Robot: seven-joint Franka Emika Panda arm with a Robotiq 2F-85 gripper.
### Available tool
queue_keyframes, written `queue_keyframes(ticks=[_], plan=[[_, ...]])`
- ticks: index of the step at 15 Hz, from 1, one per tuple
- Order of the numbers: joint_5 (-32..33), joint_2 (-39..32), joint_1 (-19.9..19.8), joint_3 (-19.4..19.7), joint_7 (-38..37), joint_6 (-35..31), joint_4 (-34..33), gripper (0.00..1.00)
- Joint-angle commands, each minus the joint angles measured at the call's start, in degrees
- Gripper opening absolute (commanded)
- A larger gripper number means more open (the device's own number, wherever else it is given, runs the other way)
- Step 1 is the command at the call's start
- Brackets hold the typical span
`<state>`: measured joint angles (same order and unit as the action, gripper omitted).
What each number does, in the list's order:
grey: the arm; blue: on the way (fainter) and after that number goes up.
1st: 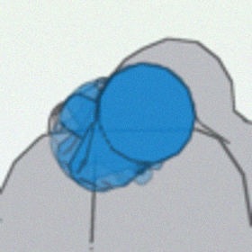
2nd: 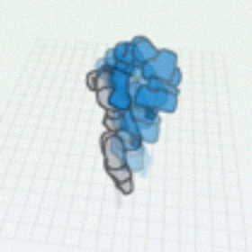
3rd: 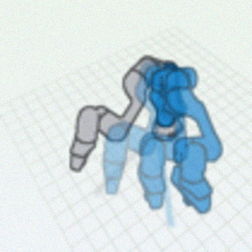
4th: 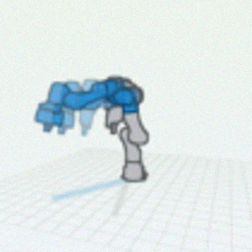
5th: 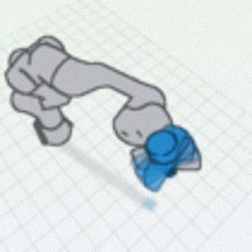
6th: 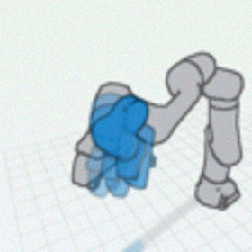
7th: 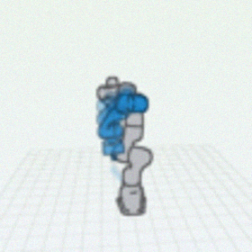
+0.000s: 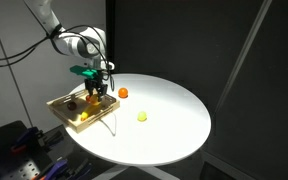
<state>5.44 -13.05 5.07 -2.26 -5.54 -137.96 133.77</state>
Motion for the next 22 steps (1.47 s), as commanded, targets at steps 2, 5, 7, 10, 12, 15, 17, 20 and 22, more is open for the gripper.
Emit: queue_keyframes(ticks=[2, 5, 7, 10, 12, 15, 17, 20, 22], plan=[[0.0, -0.1, 0.1, -0.2, 0.0, 0.3, -0.5, 0.41], [-0.1, 0.1, 0.3, -0.6, -0.1, 0.4, -0.9, 0.41], [0.0, 0.1, 0.5, -0.9, -0.1, 0.5, -1.2, 0.41], [0.5, -0.1, 1.2, -1.3, -0.6, 0.4, -1.6, 0.41], [0.8, -0.5, 1.8, -1.6, -0.8, 0.3, -1.9, 0.41], [0.9, -1.2, 2.8, -2.1, -0.6, 0.1, -2.3, 0.41], [0.9, -1.7, 3.4, -2.6, -0.3, 0.1, -2.5, 0.41], [1.1, -2.5, 4.3, -3.1, -0.1, 0.0, -3.0, 0.41], [1.4, -3.3, 4.9, -3.3, -0.5, 0.0, -3.6, 0.41]])
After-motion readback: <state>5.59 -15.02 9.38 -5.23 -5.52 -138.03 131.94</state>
